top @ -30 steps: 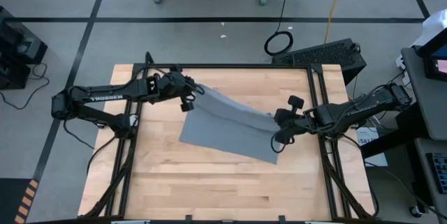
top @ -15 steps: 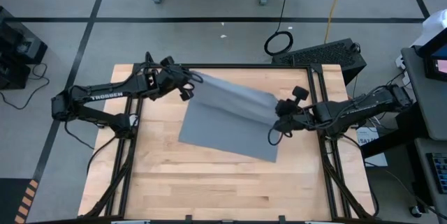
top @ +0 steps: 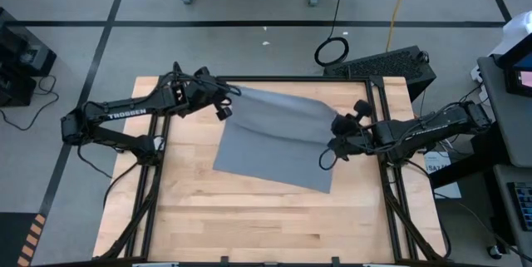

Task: Roll towel
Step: Fold the gray towel on the table

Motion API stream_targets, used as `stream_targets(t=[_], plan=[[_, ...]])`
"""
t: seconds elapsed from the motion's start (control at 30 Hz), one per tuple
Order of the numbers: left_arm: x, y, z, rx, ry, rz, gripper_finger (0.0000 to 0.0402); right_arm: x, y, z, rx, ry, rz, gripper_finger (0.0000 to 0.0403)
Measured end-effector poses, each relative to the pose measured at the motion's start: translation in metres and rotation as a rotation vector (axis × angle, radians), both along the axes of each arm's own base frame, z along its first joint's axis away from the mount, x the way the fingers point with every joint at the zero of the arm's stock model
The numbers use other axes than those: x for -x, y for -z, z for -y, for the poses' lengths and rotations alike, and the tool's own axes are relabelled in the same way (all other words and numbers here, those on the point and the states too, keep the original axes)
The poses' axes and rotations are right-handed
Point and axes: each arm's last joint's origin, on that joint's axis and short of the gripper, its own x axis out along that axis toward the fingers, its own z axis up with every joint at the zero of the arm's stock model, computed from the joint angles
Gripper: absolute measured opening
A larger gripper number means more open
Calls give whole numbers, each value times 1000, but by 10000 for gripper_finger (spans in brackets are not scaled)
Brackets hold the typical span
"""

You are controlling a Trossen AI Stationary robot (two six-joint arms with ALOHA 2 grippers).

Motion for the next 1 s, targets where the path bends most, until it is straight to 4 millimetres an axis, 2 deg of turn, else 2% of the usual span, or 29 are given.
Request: stream_targets(t=[0.1,0.2,0.77,1.0], plan=[[1,-1,-2,1,-15,13,6,-1,-2,1,68,2,-12,0],[2,0,-3,12,-27,8,6,-1,-2,4,66,5,-22,0],[11,15,4,146,41,-139,6,-6,5,-2,-338,-82,13,0],[17,41,8,227,86,-197,6,-9,6,-6,-458,-127,33,0]])
